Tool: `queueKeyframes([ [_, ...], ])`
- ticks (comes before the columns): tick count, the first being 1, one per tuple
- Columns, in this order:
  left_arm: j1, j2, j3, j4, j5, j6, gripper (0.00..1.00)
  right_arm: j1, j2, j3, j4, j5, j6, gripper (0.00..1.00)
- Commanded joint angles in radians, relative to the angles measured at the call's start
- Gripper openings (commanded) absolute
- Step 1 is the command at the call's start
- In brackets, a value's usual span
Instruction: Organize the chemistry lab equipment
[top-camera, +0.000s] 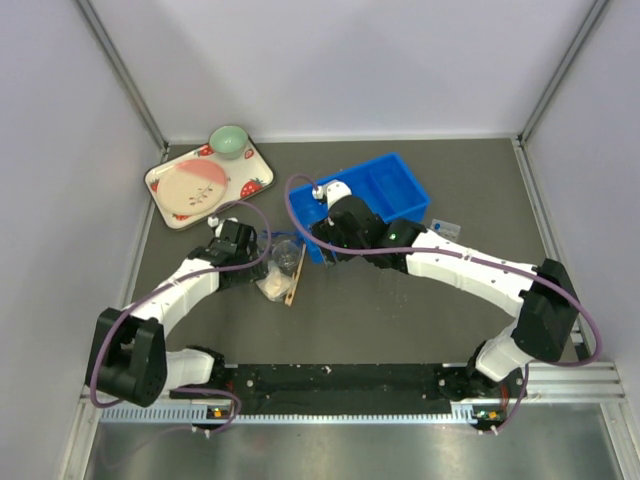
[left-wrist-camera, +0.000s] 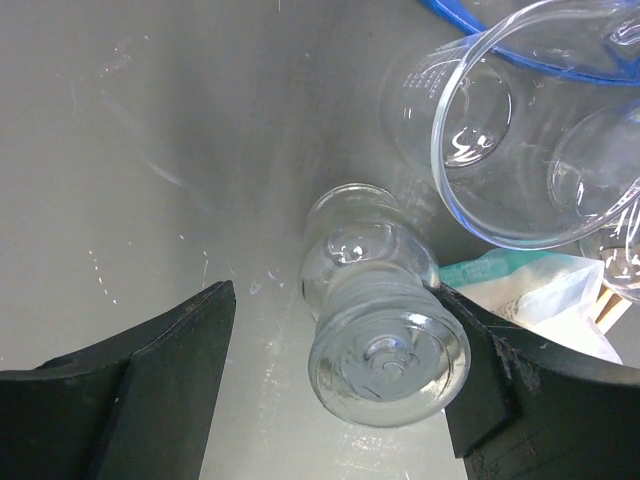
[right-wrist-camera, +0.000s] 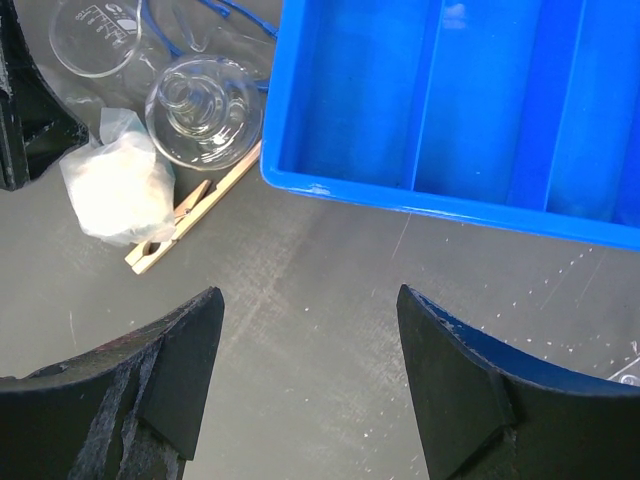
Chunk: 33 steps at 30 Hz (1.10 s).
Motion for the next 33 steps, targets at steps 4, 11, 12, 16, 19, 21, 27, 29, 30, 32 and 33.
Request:
queueKeyframes([
  [4,0.004,0.044,0.039,0.015,-0.022,0.007,0.8,0.006,-0.049,-0.005,0.043,-0.006,0.007,0.71],
  [11,0.004,0.101,0.066,0.033,-0.021,0.015,0.75,0.006,-0.051,-0.011,0.048,-0.006,0.006,0.7],
  [12,0.004,0.103,0.066,0.033,-0.019,0.015,0.72,0.006,-0.051,-0.013,0.048,-0.004,0.004,0.71],
  [16,0.004,0.098,0.073,0.033,-0.016,0.021,0.65,0.005,-0.049,-0.016,0.049,-0.006,0.003,0.7],
  [19,0.004,0.086,0.076,0.027,-0.024,0.027,0.58,0.006,-0.046,-0.016,0.054,-0.01,0.004,0.7],
  [21,0.004,0.081,0.08,0.02,-0.028,0.028,0.54,0.006,-0.046,-0.013,0.054,-0.012,0.006,0.7],
  [27,0.004,0.054,0.082,0.003,-0.028,0.03,0.33,0.006,-0.045,-0.011,0.055,-0.016,0.004,0.7],
  [29,0.002,0.035,0.088,-0.011,-0.018,0.031,0.24,0.006,-0.043,-0.011,0.055,-0.015,0.006,0.7],
  [30,0.002,0.026,0.099,-0.029,-0.015,0.031,0.21,0.006,-0.043,-0.011,0.055,-0.015,0.006,0.7],
  [32,0.002,-0.009,0.117,-0.052,0.005,0.033,0.14,0.006,-0.043,-0.01,0.055,-0.012,0.004,0.7],
  [33,-0.001,-0.023,0.138,-0.081,0.011,0.034,0.12,0.006,-0.045,-0.008,0.054,-0.01,0.006,0.7],
])
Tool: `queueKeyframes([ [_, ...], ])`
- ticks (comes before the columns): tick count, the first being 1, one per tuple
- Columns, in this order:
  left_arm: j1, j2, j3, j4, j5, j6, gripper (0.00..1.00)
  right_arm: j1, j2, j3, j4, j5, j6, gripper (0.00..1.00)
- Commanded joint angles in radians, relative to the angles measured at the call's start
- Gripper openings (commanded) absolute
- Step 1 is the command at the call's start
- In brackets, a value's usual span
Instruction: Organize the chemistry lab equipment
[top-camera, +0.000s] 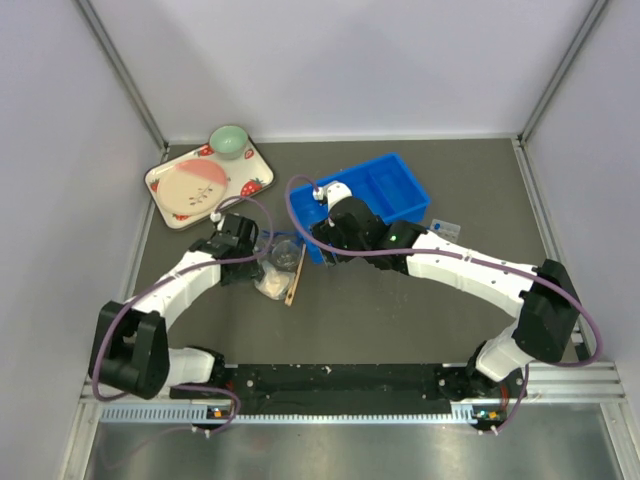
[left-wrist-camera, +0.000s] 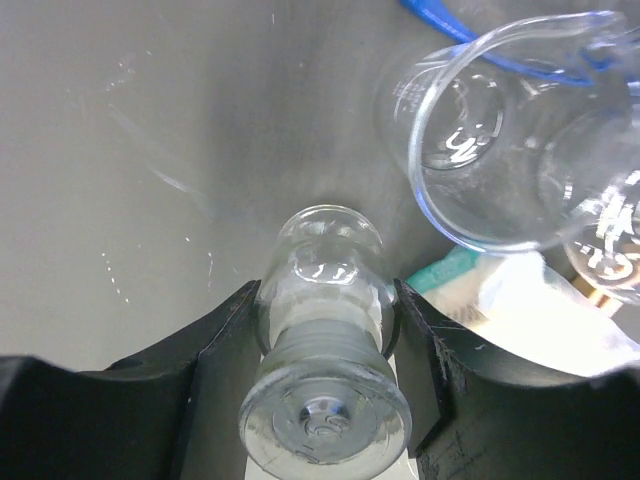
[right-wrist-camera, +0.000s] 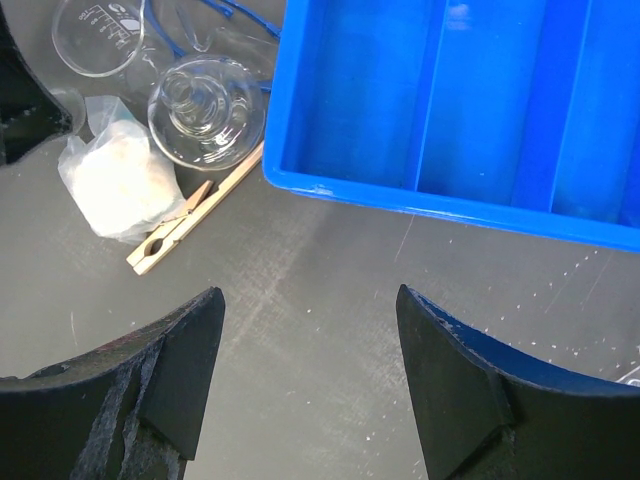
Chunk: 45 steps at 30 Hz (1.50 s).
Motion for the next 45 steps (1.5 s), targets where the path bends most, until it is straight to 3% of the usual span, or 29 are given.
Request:
queueKeyframes([
  [1,-0.002,-0.112,0.098,-0.059,0.021,0.011,0.1,0.006,-0.039,0.012,0.028,-0.001,0.006,0.7],
  [6,-0.008,-0.18,0.216,-0.12,0.074,0.04,0.0,0.006,-0.069,0.008,0.016,0.023,0.003,0.7],
  [14,-0.027,-0.106,0.42,-0.176,0.171,0.083,0.0,0.003,-0.183,-0.025,-0.028,0.1,0.004,0.7],
  [22,-0.125,0.09,0.638,-0.157,0.199,0.225,0.0,-0.026,-0.349,-0.116,-0.074,0.126,0.013,0.7],
  [32,-0.137,0.334,0.934,-0.145,0.318,0.514,0.0,-0.026,-0.438,-0.217,-0.088,0.094,0.063,0.7],
  [38,-0.137,0.398,0.944,-0.105,0.381,0.738,0.0,-0.028,-0.464,-0.254,-0.08,0.047,0.082,0.7],
  [45,-0.142,0.493,0.924,-0.035,0.467,0.853,0.0,-0.029,-0.487,-0.262,-0.09,0.019,0.082,0.7],
])
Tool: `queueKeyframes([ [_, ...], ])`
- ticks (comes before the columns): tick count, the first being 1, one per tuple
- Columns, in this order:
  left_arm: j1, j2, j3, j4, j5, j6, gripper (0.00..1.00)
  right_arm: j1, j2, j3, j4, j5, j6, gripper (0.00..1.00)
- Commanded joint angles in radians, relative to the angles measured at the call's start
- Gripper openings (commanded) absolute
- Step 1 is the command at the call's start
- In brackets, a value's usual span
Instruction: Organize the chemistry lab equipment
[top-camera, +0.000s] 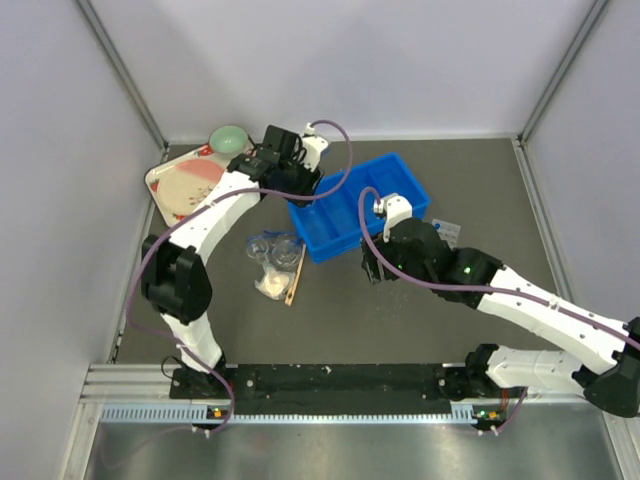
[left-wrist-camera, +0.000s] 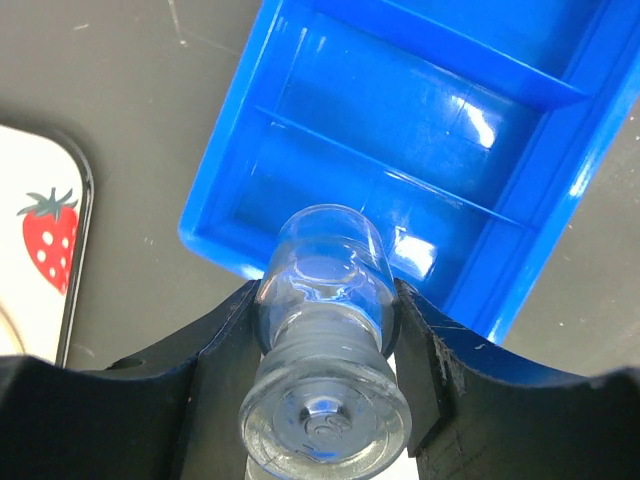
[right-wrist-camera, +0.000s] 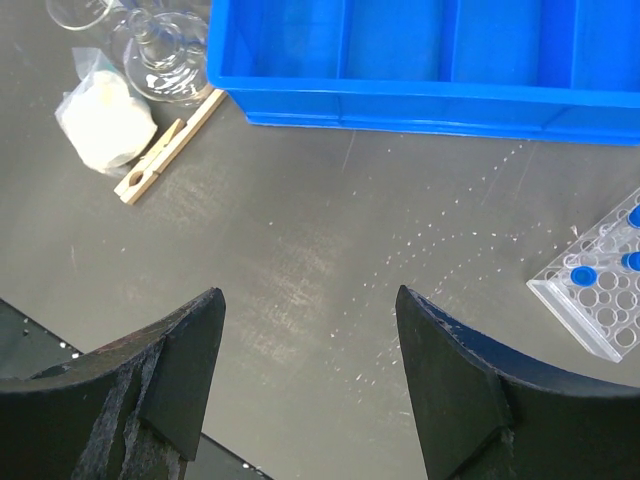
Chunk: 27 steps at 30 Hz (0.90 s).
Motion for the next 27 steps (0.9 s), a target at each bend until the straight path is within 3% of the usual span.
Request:
queueKeyframes([
  [1,-0.003,0.05,0.028,0.097,0.067,0.128,0.0,-0.004,-0.043,0.002,0.018,-0.03,0.018,0.69],
  [11,-0.003,0.236,0.126,0.048,0.044,0.165,0.0,-0.006,-0.06,-0.001,0.003,-0.037,0.005,0.69],
  [27,-0.011,0.319,0.099,0.053,-0.077,0.187,0.0,-0.003,-0.054,-0.008,0.014,-0.053,-0.007,0.7],
])
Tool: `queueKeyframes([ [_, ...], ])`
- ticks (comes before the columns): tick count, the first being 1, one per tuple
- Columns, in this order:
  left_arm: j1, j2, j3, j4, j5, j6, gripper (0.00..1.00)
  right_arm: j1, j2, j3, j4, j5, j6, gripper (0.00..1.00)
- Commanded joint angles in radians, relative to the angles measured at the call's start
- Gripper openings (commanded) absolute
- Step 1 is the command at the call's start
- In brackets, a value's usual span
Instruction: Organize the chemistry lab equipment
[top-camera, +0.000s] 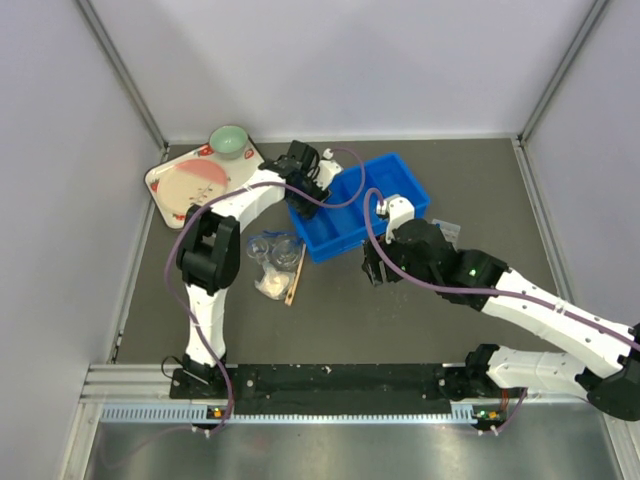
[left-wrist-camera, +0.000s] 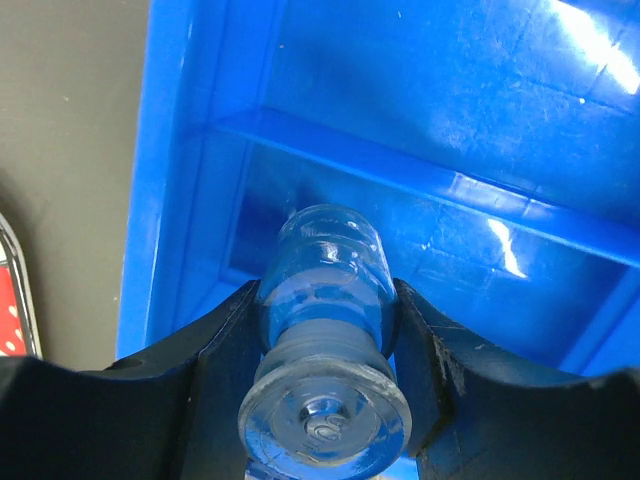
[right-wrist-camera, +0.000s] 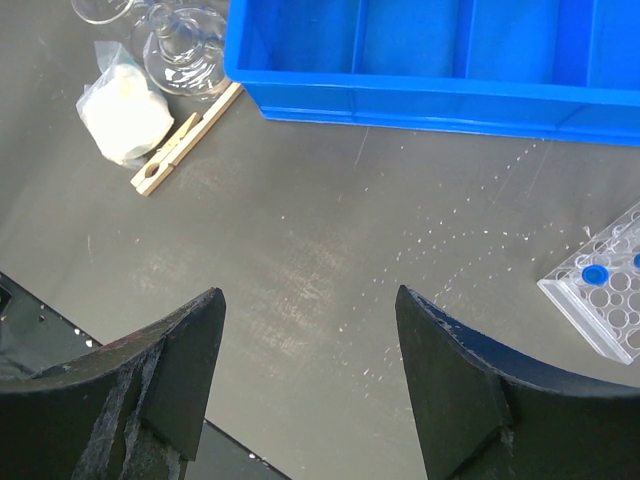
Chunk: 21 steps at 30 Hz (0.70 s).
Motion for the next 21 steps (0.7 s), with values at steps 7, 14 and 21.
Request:
queueKeyframes([
  [7,-0.009,0.05,0.037,0.033,-0.035,-0.009,0.0,-0.003,-0.02,-0.002,0.019,-0.016,-0.01,0.7],
  [14,-0.011,0.059,0.038,0.04,-0.073,-0.026,0.1,-0.003,-0.018,-0.008,0.02,-0.023,-0.01,0.7],
  [21,-0.012,0.054,0.045,0.054,-0.069,-0.033,0.36,-0.001,-0.024,-0.017,0.02,-0.023,-0.01,0.7],
])
